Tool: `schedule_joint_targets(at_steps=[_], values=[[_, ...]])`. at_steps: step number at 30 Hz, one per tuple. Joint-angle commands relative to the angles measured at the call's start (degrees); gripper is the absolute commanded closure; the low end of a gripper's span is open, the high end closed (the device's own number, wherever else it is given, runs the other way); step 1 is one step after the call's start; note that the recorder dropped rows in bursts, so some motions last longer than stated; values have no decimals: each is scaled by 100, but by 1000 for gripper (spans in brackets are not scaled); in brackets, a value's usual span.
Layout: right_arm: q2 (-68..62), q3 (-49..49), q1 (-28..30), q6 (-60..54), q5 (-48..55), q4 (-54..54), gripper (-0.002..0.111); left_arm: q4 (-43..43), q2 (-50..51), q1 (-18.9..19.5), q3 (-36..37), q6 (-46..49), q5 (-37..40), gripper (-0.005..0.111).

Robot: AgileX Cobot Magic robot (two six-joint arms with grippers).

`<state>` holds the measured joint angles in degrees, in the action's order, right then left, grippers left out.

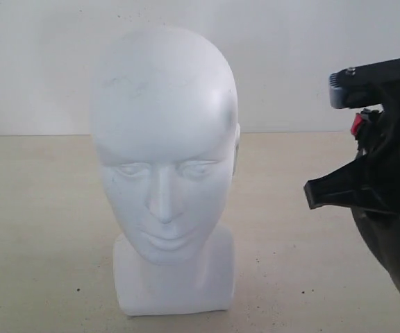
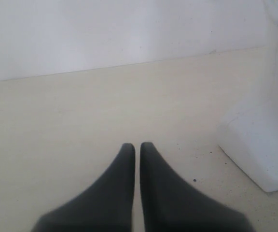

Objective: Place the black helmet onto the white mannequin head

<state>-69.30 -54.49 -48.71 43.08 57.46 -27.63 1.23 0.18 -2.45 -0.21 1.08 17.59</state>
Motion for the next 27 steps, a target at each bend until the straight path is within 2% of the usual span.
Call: schedule_joint_targets(at_steps=[1, 11, 27], values=[[494, -186, 24, -306, 226, -258, 108, -40, -18, 17, 21, -16, -2, 102], [1219, -750, 24, -1086, -490, 105, 108, -40, -18, 17, 21, -16, -2, 102], [1271, -1469, 24, -1943, -1326, 5, 108, -40, -18, 17, 21, -16, -2, 102]])
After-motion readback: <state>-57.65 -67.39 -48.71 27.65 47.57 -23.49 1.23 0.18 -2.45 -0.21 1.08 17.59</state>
